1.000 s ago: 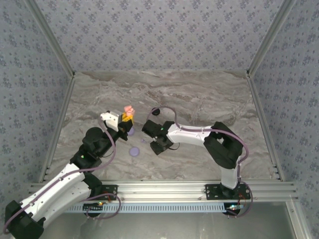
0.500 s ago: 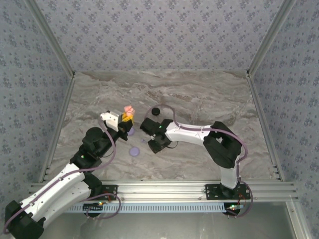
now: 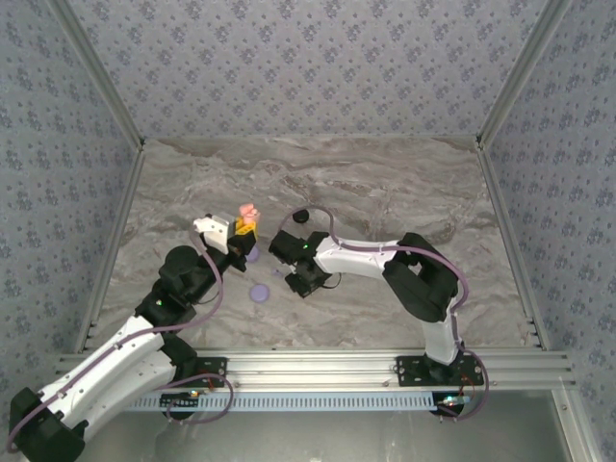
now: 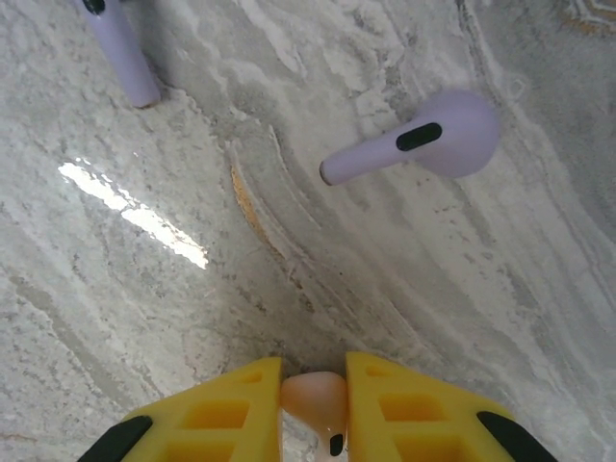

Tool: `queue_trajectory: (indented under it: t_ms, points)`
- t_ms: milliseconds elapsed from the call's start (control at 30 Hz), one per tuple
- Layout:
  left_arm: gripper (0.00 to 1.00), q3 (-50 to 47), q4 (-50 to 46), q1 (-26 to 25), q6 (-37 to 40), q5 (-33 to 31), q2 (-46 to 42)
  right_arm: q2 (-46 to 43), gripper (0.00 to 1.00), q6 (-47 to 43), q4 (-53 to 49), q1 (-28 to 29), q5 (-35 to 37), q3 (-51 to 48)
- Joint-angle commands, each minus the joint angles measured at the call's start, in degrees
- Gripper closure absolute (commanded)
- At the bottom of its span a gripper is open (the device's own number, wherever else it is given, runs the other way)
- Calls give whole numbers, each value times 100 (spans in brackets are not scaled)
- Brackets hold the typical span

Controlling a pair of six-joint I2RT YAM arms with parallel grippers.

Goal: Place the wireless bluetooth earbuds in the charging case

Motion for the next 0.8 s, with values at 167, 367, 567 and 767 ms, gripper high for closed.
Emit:
queue_trajectory:
  t_ms: [167,367,567,767]
  points:
    - [100,52,480,48,-159,324,74,-1477,78,-152,-36,-332,75,-23]
    - [100,28,1468,52,-425,993,545,-3055,77,-164,918,-768,-57,-127]
    - [100,362,2069,57,-590,1760,1157,-4088,76,-283,2013,-980,-502,-155]
    - [100,730,2611,-31,-701,2534,1815,-4292,76,-323,2471,-986,-954,-56]
